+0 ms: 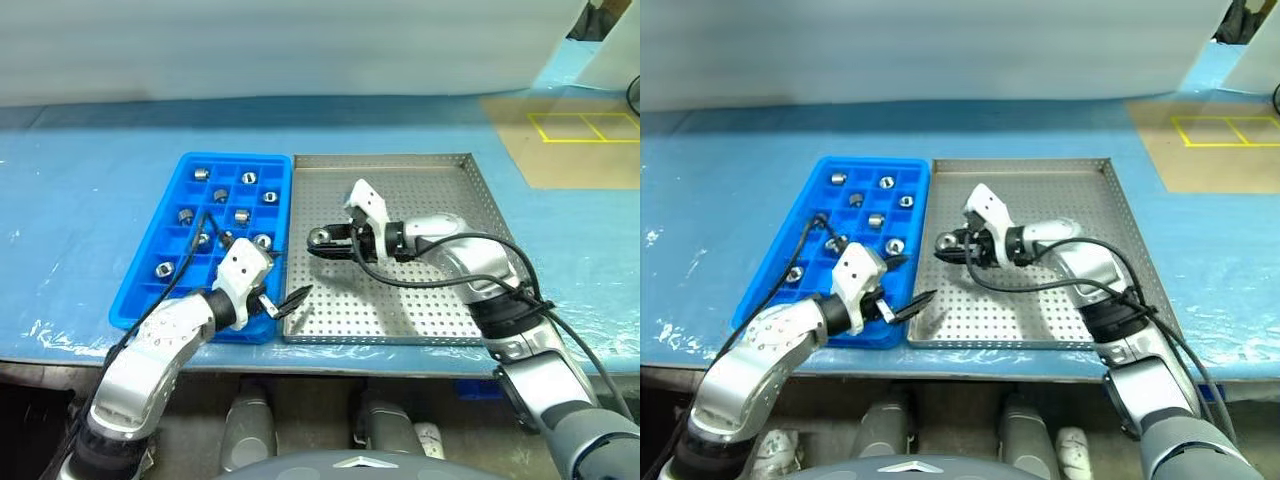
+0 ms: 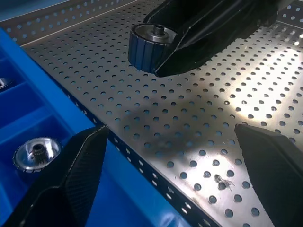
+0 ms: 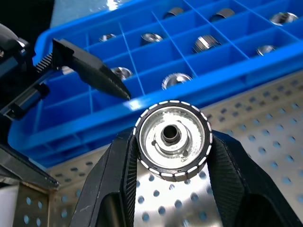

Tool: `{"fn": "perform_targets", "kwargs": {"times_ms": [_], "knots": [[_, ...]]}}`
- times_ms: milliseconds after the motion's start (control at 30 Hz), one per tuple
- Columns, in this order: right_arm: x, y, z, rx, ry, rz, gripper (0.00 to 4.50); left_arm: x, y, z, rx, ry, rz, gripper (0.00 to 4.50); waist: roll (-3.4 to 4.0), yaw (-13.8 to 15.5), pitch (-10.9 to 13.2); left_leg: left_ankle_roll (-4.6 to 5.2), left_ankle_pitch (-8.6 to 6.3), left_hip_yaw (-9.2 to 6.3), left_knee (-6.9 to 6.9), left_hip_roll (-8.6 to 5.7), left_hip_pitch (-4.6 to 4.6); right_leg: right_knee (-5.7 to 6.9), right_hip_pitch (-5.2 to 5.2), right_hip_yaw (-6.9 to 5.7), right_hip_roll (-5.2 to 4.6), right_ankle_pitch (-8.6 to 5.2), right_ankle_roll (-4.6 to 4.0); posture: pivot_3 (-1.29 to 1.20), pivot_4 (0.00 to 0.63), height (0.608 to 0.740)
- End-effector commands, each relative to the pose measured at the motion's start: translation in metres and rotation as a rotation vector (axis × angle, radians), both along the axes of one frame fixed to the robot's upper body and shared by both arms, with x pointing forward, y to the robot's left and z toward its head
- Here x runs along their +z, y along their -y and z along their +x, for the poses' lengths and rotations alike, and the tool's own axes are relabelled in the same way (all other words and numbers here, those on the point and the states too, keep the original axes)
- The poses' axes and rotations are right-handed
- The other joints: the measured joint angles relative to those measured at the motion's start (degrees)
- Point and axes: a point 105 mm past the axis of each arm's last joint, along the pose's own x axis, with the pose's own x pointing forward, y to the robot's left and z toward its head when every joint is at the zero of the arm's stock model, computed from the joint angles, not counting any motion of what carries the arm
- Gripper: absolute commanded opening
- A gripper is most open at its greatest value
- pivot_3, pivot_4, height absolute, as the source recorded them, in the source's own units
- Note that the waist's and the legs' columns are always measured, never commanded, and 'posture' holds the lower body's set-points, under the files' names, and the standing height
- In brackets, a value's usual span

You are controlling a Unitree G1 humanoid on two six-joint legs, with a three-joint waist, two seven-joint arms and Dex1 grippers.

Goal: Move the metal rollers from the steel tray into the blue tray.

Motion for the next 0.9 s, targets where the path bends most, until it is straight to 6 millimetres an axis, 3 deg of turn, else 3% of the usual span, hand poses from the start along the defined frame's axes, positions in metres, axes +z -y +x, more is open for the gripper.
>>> {"fn": "perform_targets", "kwargs": {"times_ms": [33, 133, 333, 900], "knots": [[0.014, -0.026, -0.007, 0.134, 0.053, 0.039, 1.71, 0.014, -0.004, -0.011, 0.049, 0.051, -0.006, 4.5, 0.0, 0.7, 0.0, -0.01, 0.01, -0.04, 0.0, 0.0, -0.05, 0.0, -0.03, -0.05, 0.0, 0.0, 0.0, 0.29, 0.15, 0.74], [0.016, -0.044, -0.018, 0.224, 0.047, 0.065, 1.71, 0.015, -0.014, -0.018, 0.105, 0.053, 0.013, 4.5, -0.01, 1.7, 0.0, -0.04, 0.03, -0.16, 0.0, 0.02, -0.2, 0.0, -0.11, -0.16, 0.0, -0.02, -0.03, 0.33, 0.15, 0.74], [0.007, -0.06, -0.031, 0.331, 0.058, 0.046, 1.71, 0.011, -0.021, -0.034, 0.171, 0.035, 0.014, 4.5, -0.01, 4.1, 0.0, -0.05, 0.02, -0.25, 0.01, 0.0, -0.28, -0.02, -0.14, -0.2, -0.02, -0.02, -0.02, 0.39, 0.15, 0.74], [-0.027, -0.061, -0.037, 0.356, 0.101, -0.106, 1.71, 0.013, -0.02, -0.056, 0.182, -0.002, 0.016, 4.5, -0.02, 5.8, 0.0, -0.14, 0.06, -0.31, -0.02, 0.01, -0.28, 0.0, -0.16, -0.19, 0.0, -0.03, 0.01, 0.4, 0.15, 0.74]]}}
